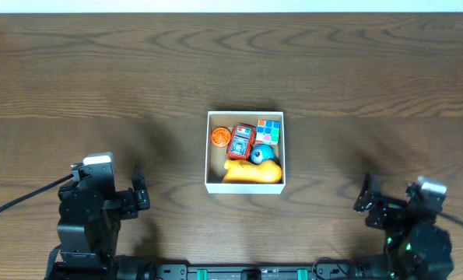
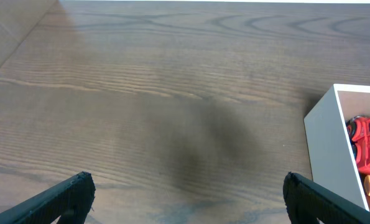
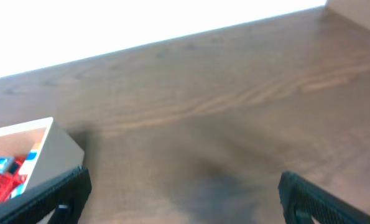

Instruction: Pack container

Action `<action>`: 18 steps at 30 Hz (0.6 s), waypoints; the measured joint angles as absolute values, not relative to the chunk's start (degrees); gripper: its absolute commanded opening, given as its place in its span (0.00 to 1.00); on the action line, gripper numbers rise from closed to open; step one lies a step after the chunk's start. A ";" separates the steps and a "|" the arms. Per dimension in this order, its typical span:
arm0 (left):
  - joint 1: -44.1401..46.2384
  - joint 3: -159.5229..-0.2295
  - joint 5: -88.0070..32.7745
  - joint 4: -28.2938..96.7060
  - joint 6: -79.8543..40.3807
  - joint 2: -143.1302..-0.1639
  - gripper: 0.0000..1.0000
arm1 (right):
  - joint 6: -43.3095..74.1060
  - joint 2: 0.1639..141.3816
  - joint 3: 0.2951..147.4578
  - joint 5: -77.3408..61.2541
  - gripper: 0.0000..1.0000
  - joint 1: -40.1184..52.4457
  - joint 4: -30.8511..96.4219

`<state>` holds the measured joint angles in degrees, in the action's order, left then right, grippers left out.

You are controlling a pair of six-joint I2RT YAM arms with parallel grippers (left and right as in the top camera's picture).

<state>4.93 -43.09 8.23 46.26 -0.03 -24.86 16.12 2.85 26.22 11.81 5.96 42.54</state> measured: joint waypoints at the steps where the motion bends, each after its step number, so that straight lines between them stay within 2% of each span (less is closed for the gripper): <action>1: 4.93 -43.09 8.23 46.26 -0.03 -24.86 0.98 | 15.81 1.54 24.38 11.00 0.99 5.48 40.73; 11: 4.93 -43.07 8.36 46.24 -0.03 -24.86 0.98 | 5.96 1.04 8.10 7.18 0.99 4.86 4.03; 14: 4.93 -43.07 8.38 46.19 -0.03 -24.86 0.98 | 4.47 1.02 2.85 7.20 0.99 4.86 -1.21; 18: 4.93 -43.07 8.38 46.28 -0.03 -24.86 0.98 | 3.60 1.08 0.36 6.83 0.99 4.86 1.91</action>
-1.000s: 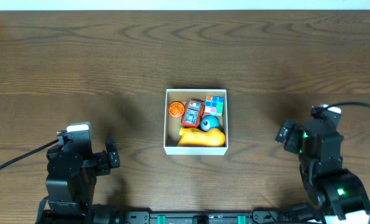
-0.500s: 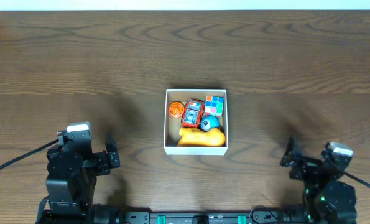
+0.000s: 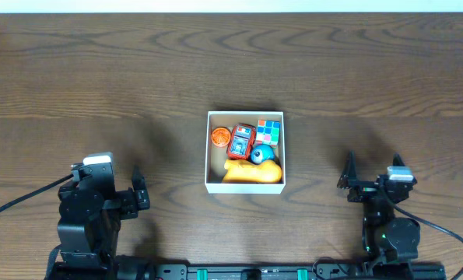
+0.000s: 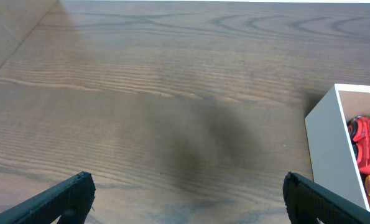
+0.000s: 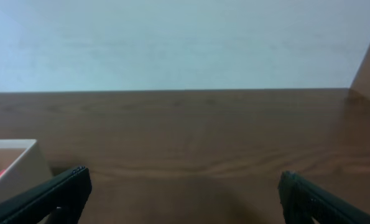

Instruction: Pack container

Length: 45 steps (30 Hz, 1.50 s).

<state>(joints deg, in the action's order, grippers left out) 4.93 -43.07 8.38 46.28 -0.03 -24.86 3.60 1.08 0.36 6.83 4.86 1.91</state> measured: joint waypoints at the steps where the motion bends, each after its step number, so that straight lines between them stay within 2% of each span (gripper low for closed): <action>1: 4.93 -43.07 8.38 46.26 -0.03 -24.86 0.98 | 3.60 1.04 0.36 6.44 0.99 4.86 1.76; 36: 4.93 -43.07 8.62 47.11 0.27 -24.64 0.98 | 3.60 0.99 0.38 4.29 0.99 4.86 3.60; 45: 4.89 -36.49 9.43 50.28 1.74 -12.91 0.98 | 3.60 0.99 0.38 4.27 0.99 4.86 3.62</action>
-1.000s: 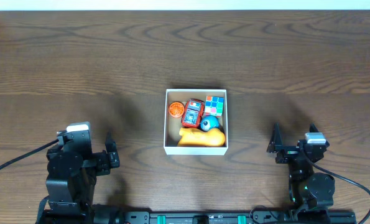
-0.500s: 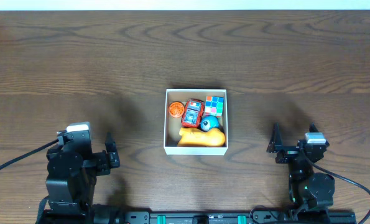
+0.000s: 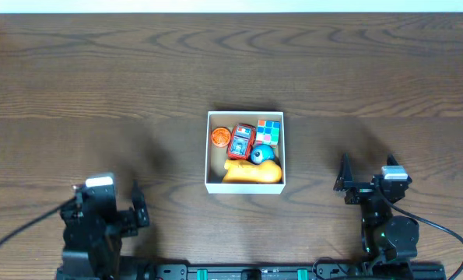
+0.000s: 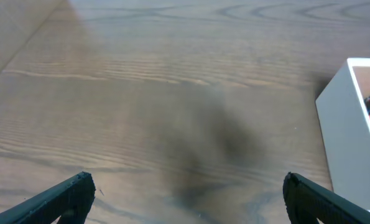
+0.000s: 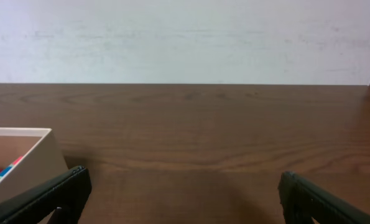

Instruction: Pack container

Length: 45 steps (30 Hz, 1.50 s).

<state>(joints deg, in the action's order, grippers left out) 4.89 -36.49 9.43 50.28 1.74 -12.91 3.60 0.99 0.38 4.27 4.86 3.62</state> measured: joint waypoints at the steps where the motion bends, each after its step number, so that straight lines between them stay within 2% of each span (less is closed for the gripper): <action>1: 4.86 -34.57 9.43 49.45 1.72 -11.03 0.98 | 3.60 0.99 0.38 4.25 0.99 4.86 3.62; 4: 4.84 -28.08 9.41 44.10 1.76 -5.65 0.98 | 3.60 0.99 0.38 4.25 0.99 4.86 3.62; 8: 3.81 -20.86 9.41 29.91 1.98 -1.34 0.98 | 3.60 0.99 0.38 4.23 0.99 4.86 3.64; 13: 2.61 -13.58 9.43 9.98 3.16 -0.58 0.98 | 3.57 0.99 0.38 4.23 0.99 4.86 3.64; 21: 1.65 -3.97 9.41 -9.78 6.28 -0.58 0.98 | 3.60 0.99 0.38 4.23 0.99 4.86 3.62; 24: 1.58 -1.37 9.41 -11.07 6.48 -0.58 0.98 | 3.60 0.99 0.38 4.23 0.99 4.86 3.62; 36: 0.99 -0.75 8.99 -0.10 5.15 -0.58 0.98 | 3.60 0.99 0.38 4.23 0.99 4.86 3.62; 45: -2.15 -1.23 8.99 0.82 1.26 -0.58 0.98 | 3.60 0.99 0.38 4.23 0.99 4.86 3.62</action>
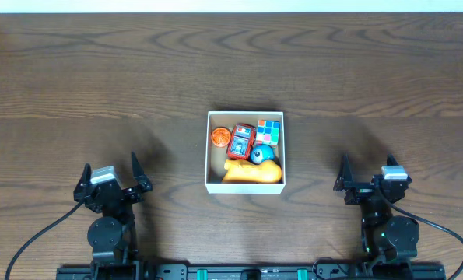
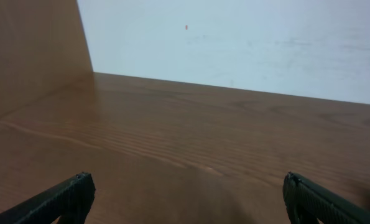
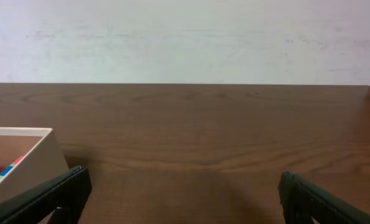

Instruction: Pack container

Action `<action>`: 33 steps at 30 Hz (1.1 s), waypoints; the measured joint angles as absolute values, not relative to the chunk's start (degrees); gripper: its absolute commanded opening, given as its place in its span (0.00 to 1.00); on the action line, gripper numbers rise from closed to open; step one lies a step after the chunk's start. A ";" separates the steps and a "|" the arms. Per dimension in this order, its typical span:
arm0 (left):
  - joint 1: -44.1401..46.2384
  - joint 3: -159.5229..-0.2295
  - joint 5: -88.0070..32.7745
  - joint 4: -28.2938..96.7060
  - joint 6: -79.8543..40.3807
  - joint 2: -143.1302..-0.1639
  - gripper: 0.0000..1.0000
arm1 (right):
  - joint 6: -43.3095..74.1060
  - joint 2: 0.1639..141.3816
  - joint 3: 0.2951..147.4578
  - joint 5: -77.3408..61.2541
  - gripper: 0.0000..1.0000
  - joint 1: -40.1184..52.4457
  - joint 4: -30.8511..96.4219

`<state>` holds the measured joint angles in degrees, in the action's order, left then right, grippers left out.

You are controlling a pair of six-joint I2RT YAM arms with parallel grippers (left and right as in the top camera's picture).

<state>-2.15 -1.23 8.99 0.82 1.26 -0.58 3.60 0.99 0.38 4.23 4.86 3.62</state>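
Observation:
A white square box (image 1: 208,152) sits mid-table holding an orange disc (image 1: 219,136), a red gadget (image 1: 240,141), a colour cube (image 1: 268,131), a blue ball (image 1: 260,154) and a yellow duck-like toy (image 1: 250,173). My left gripper (image 1: 111,179) rests low at the front left, open and empty; its wrist view shows only bare wood between the fingers (image 2: 66,199). My right gripper (image 1: 366,176) sits at the front right, open and empty, with the box's corner (image 3: 23,162) at the left of its view.
The wooden table (image 1: 99,85) runs to a pale wall (image 3: 185,37) at the back. A wooden side panel (image 2: 29,50) stands at the far left in the left wrist view. Black arm bases and cables line the front edge.
My left arm has folded down to a low resting pose; its camera now looks level across the table at the wall instead of down at the box. The right arm has not moved.
Both arms stood raised at the front corners, grippers open, the box filled with toys. The right arm then lay folded low, facing the wall, and stayed there. The left arm was lower later and now lies folded too. The box's contents never changed.

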 measured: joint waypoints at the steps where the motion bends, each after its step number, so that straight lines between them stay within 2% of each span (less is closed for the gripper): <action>1: -2.22 -1.23 8.99 0.82 1.19 -0.58 0.98 | 3.60 0.99 0.38 4.23 0.99 4.86 3.62; 16: -0.62 -1.23 8.75 0.89 0.47 -0.58 0.98 | 3.60 0.99 0.38 4.23 0.99 4.86 3.62; 33: -0.62 -1.54 1.23 2.00 -0.56 -0.58 0.98 | 3.57 0.99 0.38 4.23 0.99 4.86 3.62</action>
<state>-0.62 -1.54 1.23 2.00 -0.56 -0.58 3.57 0.99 0.38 4.23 4.86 3.62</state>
